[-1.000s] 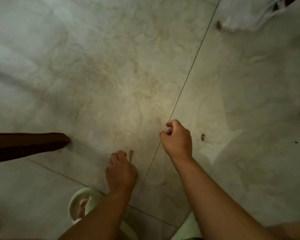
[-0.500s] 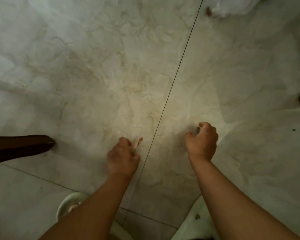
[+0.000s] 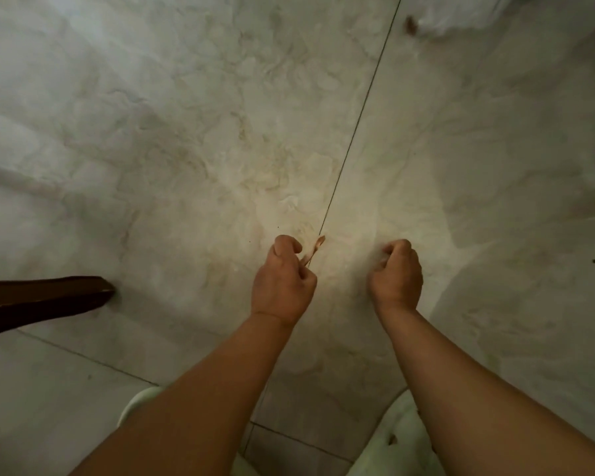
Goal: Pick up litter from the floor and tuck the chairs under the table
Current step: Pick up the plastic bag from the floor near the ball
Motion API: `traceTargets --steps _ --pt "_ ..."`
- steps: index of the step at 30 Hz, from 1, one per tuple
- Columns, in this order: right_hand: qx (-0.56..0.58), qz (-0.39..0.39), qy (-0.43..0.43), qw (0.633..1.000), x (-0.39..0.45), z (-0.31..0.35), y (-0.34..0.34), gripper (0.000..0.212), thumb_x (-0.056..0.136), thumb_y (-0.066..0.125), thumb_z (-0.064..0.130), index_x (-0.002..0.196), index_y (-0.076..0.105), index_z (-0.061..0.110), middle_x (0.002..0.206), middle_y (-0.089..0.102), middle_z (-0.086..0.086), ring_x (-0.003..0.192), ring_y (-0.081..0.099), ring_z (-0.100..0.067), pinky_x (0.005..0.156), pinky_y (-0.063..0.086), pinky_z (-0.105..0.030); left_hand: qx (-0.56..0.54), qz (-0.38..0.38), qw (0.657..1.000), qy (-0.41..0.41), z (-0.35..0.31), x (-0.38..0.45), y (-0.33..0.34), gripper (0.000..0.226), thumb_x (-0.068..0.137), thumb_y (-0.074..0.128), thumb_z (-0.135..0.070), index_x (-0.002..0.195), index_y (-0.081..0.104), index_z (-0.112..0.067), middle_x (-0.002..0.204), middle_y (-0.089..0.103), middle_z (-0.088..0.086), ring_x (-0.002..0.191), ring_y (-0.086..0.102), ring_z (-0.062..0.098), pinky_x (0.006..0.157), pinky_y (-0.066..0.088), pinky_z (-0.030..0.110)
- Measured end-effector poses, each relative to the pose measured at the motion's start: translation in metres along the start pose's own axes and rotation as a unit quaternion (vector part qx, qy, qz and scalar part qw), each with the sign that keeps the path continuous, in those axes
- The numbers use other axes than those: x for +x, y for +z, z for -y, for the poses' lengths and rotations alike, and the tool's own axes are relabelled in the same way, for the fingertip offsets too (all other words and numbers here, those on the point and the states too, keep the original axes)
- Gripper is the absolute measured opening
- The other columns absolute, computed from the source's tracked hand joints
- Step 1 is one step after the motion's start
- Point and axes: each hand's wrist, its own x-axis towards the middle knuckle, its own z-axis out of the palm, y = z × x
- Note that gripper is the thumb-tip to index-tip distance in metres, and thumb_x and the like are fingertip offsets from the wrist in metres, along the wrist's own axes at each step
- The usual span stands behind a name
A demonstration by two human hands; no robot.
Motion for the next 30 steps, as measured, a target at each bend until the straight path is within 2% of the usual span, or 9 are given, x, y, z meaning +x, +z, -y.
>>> traceTargets --steps 3,6,11,13,16,19,23,26,30 --pt "0.040 -0.031 -0.027 0.998 0.006 0.010 -0.023 0.035 0.078 0.045 -0.006 0.110 0.050 0.006 0.110 0.055 -0.019 0.103 0.050 -0.036 0.085 0.042 -0.042 -0.002 0.009 1.000 0.012 -0.024 0.006 -0.007 0.029 0.078 0.056 -0.002 0.103 0.043 -0.008 0.088 0.053 0.010 0.070 0.055 0.028 0.061 0.046 0.035" --pt "0.097 -0.035 -0.042 0.994 0.014 0.031 -0.058 0.032 0.083 0.039 -0.005 0.112 0.049 0.006 0.115 0.051 -0.018 0.100 0.052 -0.034 0.078 0.040 -0.033 -0.001 0.016 0.999 0.031 -0.061 0.015 -0.025 0.035 0.078 0.056 -0.002 0.110 0.044 -0.009 0.093 0.055 0.010 0.073 0.056 0.028 0.064 0.047 0.036" --pt "0.159 -0.060 -0.107 0.980 0.034 0.066 -0.125 0.041 0.080 0.035 -0.012 0.111 0.051 0.009 0.117 0.054 -0.010 0.100 0.055 -0.028 0.074 0.035 -0.024 0.023 0.021 0.993 0.110 -0.133 0.036 -0.071 0.043 0.080 0.054 -0.003 0.121 0.045 -0.012 0.101 0.049 0.005 0.077 0.052 0.020 0.071 0.044 0.030" --pt "0.184 -0.060 -0.125 0.973 0.043 0.077 -0.155 0.044 0.078 0.035 -0.014 0.109 0.054 0.010 0.112 0.060 -0.007 0.100 0.057 -0.024 0.076 0.038 -0.024 0.052 0.020 0.989 0.137 -0.165 0.048 -0.095 0.039 0.082 0.051 -0.004 0.120 0.049 -0.010 0.107 0.046 0.007 0.081 0.052 0.021 0.076 0.046 0.034" --pt "0.262 -0.058 -0.123 0.955 0.063 0.091 -0.203 0.042 0.076 0.033 -0.017 0.098 0.057 0.009 0.090 0.061 -0.005 0.087 0.057 -0.020 0.070 0.041 -0.024 0.105 0.007 0.980 0.168 -0.221 0.072 -0.131 0.029 0.084 0.048 -0.007 0.113 0.053 -0.007 0.113 0.044 0.011 0.092 0.054 0.029 0.080 0.044 0.035" --pt "0.309 -0.079 -0.112 0.941 0.084 0.104 -0.232 0.033 0.080 0.035 -0.014 0.095 0.055 0.008 0.088 0.057 -0.004 0.082 0.054 -0.016 0.066 0.042 -0.017 0.163 -0.007 0.960 0.228 -0.271 0.100 -0.157 0.024 0.085 0.054 -0.018 0.107 0.056 -0.009 0.111 0.047 0.011 0.094 0.056 0.030 0.079 0.046 0.038" --pt "0.333 -0.107 -0.105 0.931 0.119 0.108 -0.243 0.017 0.085 0.049 0.005 0.101 0.053 0.009 0.092 0.056 -0.003 0.082 0.053 -0.016 0.067 0.041 -0.020 0.284 0.024 0.901 0.327 -0.319 0.152 -0.165 0.026 0.083 0.059 -0.033 0.103 0.058 -0.017 0.107 0.051 0.007 0.095 0.056 0.029 0.072 0.042 0.035" --pt "0.320 -0.109 -0.095 0.936 0.146 0.103 -0.234 0.025 0.082 0.059 0.013 0.106 0.052 0.010 0.095 0.056 -0.006 0.083 0.054 -0.017 0.070 0.042 -0.024 0.337 0.029 0.870 0.359 -0.333 0.202 -0.149 0.037 0.080 0.062 -0.045 0.108 0.055 -0.022 0.110 0.051 0.004 0.097 0.057 0.028 0.069 0.037 0.031" --pt "0.300 -0.130 -0.067 0.943 0.174 0.090 -0.217 0.036 0.080 0.066 0.019 0.112 0.050 0.014 0.102 0.054 0.000 0.090 0.054 -0.014 0.072 0.040 -0.019 0.392 0.052 0.853 0.342 -0.324 0.264 -0.101 0.080 0.069 0.067 -0.059 0.133 0.036 -0.022 0.130 0.046 0.008 0.104 0.056 0.030 0.073 0.042 0.036"
